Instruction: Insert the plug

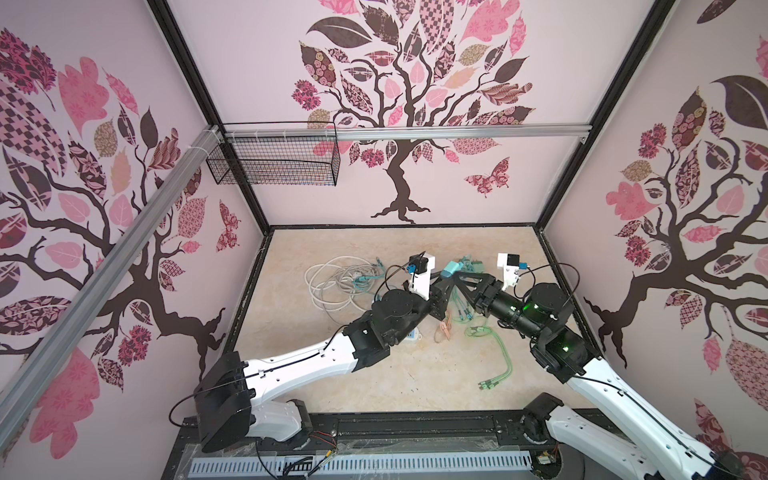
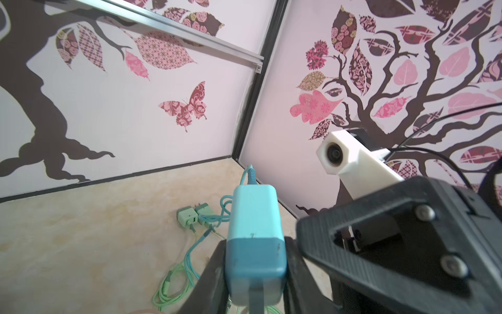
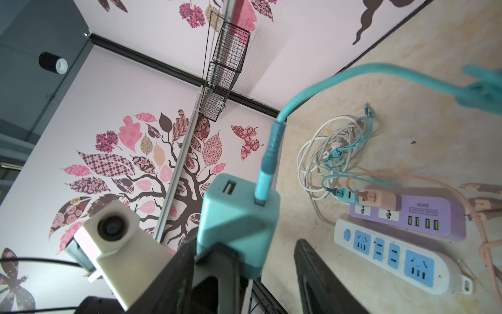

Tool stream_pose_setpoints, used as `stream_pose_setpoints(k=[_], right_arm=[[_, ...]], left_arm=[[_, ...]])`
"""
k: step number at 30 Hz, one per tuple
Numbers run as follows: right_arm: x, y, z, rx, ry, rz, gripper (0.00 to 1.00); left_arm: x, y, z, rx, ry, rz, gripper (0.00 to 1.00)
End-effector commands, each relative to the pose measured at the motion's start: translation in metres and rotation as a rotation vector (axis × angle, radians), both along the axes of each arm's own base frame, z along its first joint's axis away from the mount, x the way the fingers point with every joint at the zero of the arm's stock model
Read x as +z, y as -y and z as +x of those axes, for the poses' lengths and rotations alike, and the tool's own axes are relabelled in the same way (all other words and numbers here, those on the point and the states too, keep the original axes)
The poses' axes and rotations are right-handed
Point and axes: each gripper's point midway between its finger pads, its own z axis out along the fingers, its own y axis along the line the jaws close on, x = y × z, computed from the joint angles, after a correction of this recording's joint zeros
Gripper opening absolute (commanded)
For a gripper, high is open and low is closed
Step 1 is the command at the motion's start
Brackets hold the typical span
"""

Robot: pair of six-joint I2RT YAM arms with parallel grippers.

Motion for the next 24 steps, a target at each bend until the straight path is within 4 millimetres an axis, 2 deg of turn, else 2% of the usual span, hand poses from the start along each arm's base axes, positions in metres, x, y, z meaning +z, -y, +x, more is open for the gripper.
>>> stream_pose_setpoints(k=[1, 6, 10, 11, 14, 18, 24], right_arm=[[0.022, -0.004, -0.014, 0.059, 0.103, -0.059, 0.71], [0.026, -0.006, -0.023, 0.111, 0.213, -0.176, 0.78], [0.046, -0.014, -0.040, 0.224, 0.360, -0.171, 0.78], [0.050, -0.017, -0.046, 0.258, 0.394, -0.167, 0.78], [0.055, -0.025, -0.054, 0.335, 0.428, -0.146, 0.79], [0.058, -0.030, -0.060, 0.385, 0.448, -0.066, 0.80], [0.075, -0.030, -0.076, 0.445, 0.534, 0.064, 0.83]], left_arm=[[0.019, -0.018, -0.007, 0.006, 0.017, -0.053, 0.20], [0.029, -0.040, -0.013, -0.038, -0.031, -0.055, 0.16], [0.037, -0.064, -0.017, -0.085, -0.086, -0.093, 0.10], [0.033, -0.068, -0.019, -0.093, -0.110, -0.075, 0.08], [0.041, -0.078, -0.033, -0.141, -0.109, -0.061, 0.06], [0.053, -0.083, -0.053, -0.218, -0.103, -0.052, 0.06], [0.063, -0.074, -0.078, -0.369, -0.110, -0.075, 0.05]])
